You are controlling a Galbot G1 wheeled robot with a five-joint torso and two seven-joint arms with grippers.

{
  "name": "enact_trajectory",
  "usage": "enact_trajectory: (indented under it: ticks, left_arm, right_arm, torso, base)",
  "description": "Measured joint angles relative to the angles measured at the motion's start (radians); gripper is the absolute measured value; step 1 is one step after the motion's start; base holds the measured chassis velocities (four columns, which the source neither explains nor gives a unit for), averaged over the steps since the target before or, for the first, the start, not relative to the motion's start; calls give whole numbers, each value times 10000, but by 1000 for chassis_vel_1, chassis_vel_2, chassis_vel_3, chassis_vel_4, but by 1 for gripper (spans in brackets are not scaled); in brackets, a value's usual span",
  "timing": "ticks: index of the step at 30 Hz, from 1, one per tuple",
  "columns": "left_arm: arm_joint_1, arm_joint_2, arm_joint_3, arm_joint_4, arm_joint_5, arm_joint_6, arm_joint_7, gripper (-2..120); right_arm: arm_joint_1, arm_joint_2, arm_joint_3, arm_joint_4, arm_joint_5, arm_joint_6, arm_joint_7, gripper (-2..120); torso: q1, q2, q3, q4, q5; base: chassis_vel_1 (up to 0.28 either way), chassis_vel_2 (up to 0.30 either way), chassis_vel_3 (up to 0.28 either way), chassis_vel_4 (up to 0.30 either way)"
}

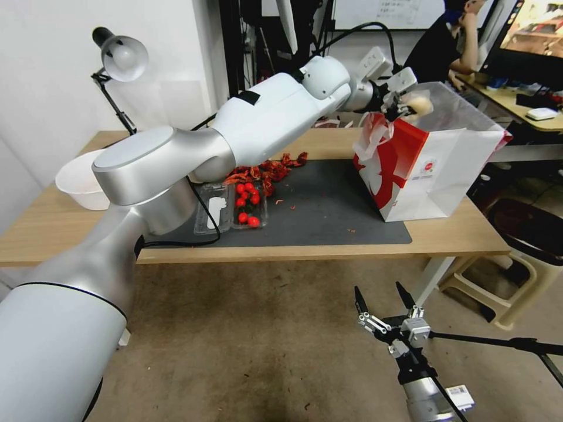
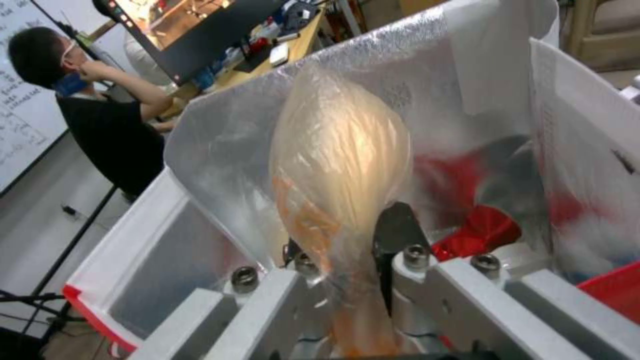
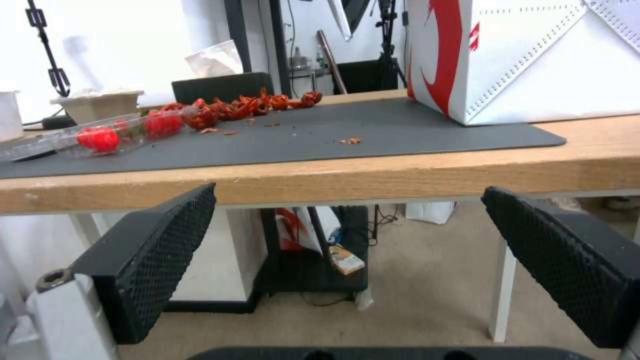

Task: Pick up the trash from the table and place it into the takeout bag.

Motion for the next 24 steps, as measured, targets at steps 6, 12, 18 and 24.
enact_trajectory:
  ticks: [6,12,18,24]
  left_arm:
    - [-233,12,67,-72,-245,1,-186,31]
    - [-257,14,62,-149,-304,1,-345,49]
    - [-263,18,14,-154,-363,-1,-494,71]
    - [-255,21,-271,-210,-589,21,-639,93]
  right_arm:
    - [-9,9,-42,4,1,40,-35,100]
    - [9,17,-70,11,-6,36,-47,100]
    - [25,14,-71,43,-11,-4,-51,100]
    - [70,45,-111,47,-46,-73,-54,100]
  torso:
    - [1,0,0,1,0]
    - [1,0,-1,1,1]
    - [1,0,0,1,1]
    - [1,1,0,1,0]
  base:
    - [0,0,0,0]
    - [0,0,0,0]
    - [0,0,0,0]
    - [0,0,0,0]
